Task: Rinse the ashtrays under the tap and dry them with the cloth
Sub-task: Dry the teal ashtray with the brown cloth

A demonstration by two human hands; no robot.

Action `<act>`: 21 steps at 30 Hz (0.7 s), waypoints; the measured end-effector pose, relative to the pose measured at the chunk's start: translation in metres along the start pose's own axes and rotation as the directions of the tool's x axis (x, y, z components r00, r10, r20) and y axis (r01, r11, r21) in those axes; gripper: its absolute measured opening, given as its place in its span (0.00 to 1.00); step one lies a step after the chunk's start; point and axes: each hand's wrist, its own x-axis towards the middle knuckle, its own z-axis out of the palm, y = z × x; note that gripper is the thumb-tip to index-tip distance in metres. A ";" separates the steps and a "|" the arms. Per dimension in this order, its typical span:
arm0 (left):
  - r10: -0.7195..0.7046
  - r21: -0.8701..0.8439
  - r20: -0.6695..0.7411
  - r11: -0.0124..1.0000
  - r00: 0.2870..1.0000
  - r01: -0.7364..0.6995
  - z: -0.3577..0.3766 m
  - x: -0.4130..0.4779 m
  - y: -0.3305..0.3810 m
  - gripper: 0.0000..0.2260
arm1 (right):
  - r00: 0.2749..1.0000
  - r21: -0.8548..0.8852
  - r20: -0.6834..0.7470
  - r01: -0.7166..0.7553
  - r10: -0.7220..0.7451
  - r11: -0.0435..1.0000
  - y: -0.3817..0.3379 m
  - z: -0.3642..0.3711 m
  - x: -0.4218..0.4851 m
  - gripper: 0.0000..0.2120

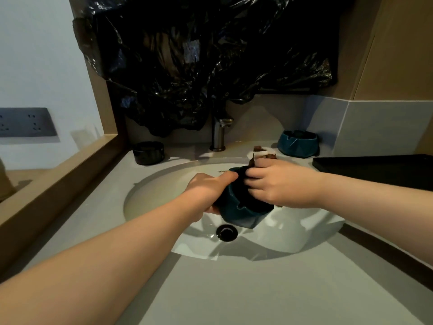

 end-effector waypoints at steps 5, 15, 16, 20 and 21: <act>-0.011 -0.043 -0.068 0.999 0.998 0.008 -0.002 0.001 0.004 0.18 | 0.978 0.040 0.187 -0.102 0.093 0.994 -0.004 -0.013 0.020 0.02; 0.102 0.115 -0.165 0.990 0.981 -0.084 0.000 -0.003 0.002 0.21 | 0.662 0.671 0.678 -0.735 0.319 0.098 -0.014 -0.042 0.034 0.09; 0.113 0.116 -0.164 0.989 0.980 -0.094 0.000 -0.003 0.002 0.21 | 0.647 0.691 0.681 -0.723 0.344 -0.008 -0.015 -0.044 0.034 0.08; 0.123 0.109 -0.148 0.988 0.981 -0.107 0.000 -0.005 0.004 0.20 | 0.622 0.719 0.694 -0.622 0.361 -0.310 -0.016 -0.045 0.024 0.10; 0.132 0.106 -0.133 0.987 0.982 -0.118 0.001 -0.005 0.003 0.20 | 0.632 0.725 0.686 -0.636 0.359 -0.266 -0.016 -0.046 0.021 0.10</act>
